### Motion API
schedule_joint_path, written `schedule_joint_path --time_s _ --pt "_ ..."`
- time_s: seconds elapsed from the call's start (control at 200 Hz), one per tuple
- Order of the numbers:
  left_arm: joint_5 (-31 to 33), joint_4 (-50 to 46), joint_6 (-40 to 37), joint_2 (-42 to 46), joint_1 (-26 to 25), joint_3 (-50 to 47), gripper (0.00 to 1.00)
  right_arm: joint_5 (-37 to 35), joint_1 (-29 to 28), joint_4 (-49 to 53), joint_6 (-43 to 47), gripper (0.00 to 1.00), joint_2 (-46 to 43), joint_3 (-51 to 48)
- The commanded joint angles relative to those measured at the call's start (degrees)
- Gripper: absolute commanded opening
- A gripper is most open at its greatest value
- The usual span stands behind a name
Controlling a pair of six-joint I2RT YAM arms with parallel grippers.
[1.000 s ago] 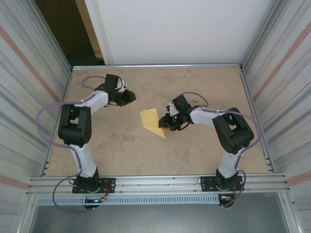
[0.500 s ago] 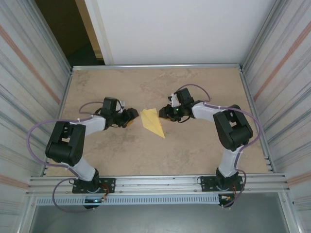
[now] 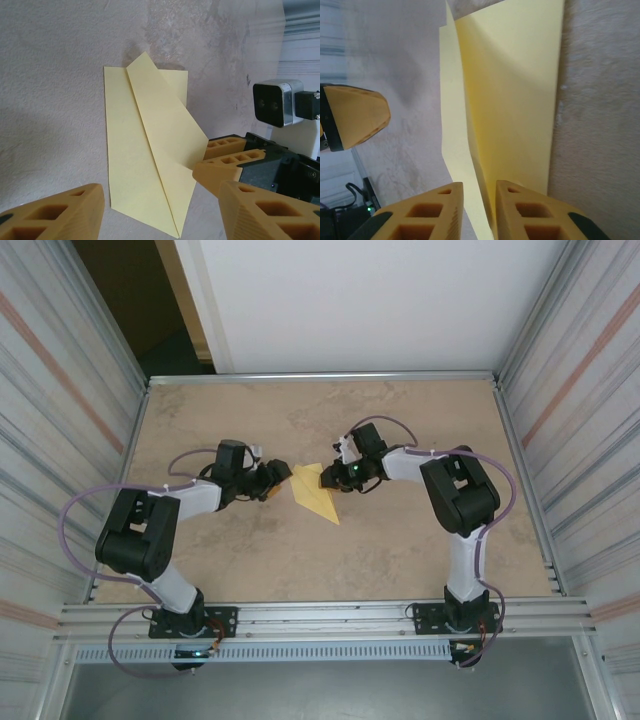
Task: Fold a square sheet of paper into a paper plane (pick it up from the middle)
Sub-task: Pick up the paper from the center of the table.
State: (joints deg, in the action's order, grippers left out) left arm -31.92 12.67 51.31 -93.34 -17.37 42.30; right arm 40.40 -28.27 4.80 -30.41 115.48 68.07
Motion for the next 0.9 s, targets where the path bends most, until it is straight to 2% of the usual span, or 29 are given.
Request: schedule_joint_path --time_s 0.0,0.09,0.2,0.456,0.661,0.897 --pt "-0.91 1.0 0.45 -0.45 -0.22 1.38 0.63 2.18 -0.38 1.35 2.21 0.19 1.48 2.05" --pt "-1.3 1.47 0.24 0.03 -0.28 1.34 0.63 2.31 -0.3 1.06 2.26 0.1 1.18 2.21" --pt "-1.61 3.02 0.19 1.62 -0.24 0.53 0.63 2.83 0.05 -1.87 0.91 0.04 -1.83 0.91" --pt "-7.21 15.46 2.5 6.2 -1.42 -2.05 0.61 6.32 2.23 -13.86 -9.23 0.02 -12.93 -4.39" --pt "-10.9 25.52 4.06 6.85 -5.38 -1.29 0.62 6.52 2.66 -20.99 -17.76 0.02 -18.89 -6.66" --pt "-12.17 29.29 5.07 5.65 -8.65 1.31 0.59 7.53 2.92 -28.23 -24.62 0.03 -21.52 -8.32"
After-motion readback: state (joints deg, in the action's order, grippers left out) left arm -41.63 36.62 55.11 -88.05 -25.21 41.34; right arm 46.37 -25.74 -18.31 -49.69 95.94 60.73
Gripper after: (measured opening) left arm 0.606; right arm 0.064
